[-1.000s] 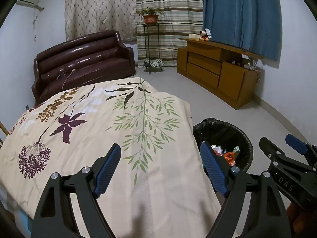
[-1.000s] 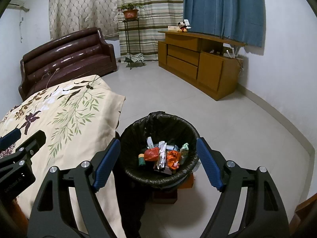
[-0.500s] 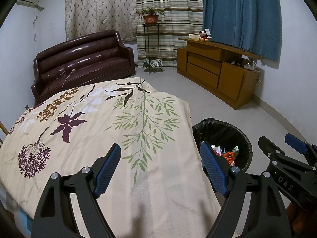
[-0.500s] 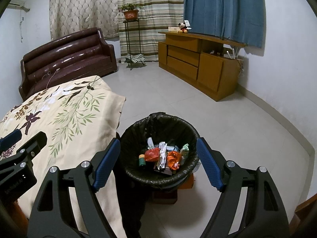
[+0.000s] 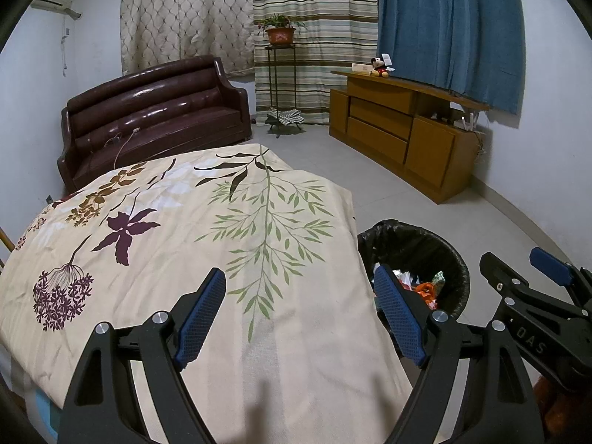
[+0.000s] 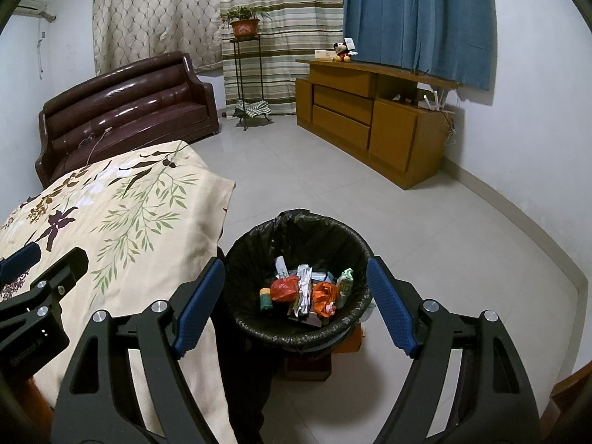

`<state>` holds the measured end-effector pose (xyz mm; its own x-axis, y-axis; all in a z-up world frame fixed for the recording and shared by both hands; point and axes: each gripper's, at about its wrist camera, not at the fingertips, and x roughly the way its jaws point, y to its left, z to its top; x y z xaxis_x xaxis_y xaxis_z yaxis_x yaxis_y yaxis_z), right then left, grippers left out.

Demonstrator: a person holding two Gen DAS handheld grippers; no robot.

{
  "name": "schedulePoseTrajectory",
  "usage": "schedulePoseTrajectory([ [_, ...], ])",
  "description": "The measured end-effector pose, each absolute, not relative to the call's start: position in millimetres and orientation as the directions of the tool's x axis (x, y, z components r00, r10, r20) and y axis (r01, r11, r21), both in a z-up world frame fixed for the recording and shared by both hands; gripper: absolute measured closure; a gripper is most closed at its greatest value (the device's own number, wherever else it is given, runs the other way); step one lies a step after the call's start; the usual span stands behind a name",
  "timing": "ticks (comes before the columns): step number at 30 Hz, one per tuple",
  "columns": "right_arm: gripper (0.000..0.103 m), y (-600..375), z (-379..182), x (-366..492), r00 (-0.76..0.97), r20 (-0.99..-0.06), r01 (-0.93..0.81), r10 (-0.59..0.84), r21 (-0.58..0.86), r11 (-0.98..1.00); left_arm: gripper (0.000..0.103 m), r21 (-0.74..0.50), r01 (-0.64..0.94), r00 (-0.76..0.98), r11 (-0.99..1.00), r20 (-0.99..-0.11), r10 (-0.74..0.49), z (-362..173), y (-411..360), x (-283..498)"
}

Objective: Collect trash

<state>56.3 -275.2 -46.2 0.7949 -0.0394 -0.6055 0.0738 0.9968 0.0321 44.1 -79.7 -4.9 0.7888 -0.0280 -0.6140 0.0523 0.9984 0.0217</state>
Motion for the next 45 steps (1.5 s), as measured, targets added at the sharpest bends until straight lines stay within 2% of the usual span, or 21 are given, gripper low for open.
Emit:
schedulePoseTrajectory([
  [39, 0.026, -273.5, -47.7, 55.9, 0.797, -0.603, 0.073, -0.04, 0.03, 0.997, 0.023, 0.018, 0.057, 0.794, 0.998, -0.607, -0.035, -8.1, -85.3, 37.6],
  [45, 0.026, -273.2, -48.0, 56.1, 0.796, -0.604, 0.073, -0.04, 0.03, 0.997, 0.019, -0.01, 0.054, 0.786, 0.998, -0.616, -0.049, -8.7, -84.1, 39.3],
])
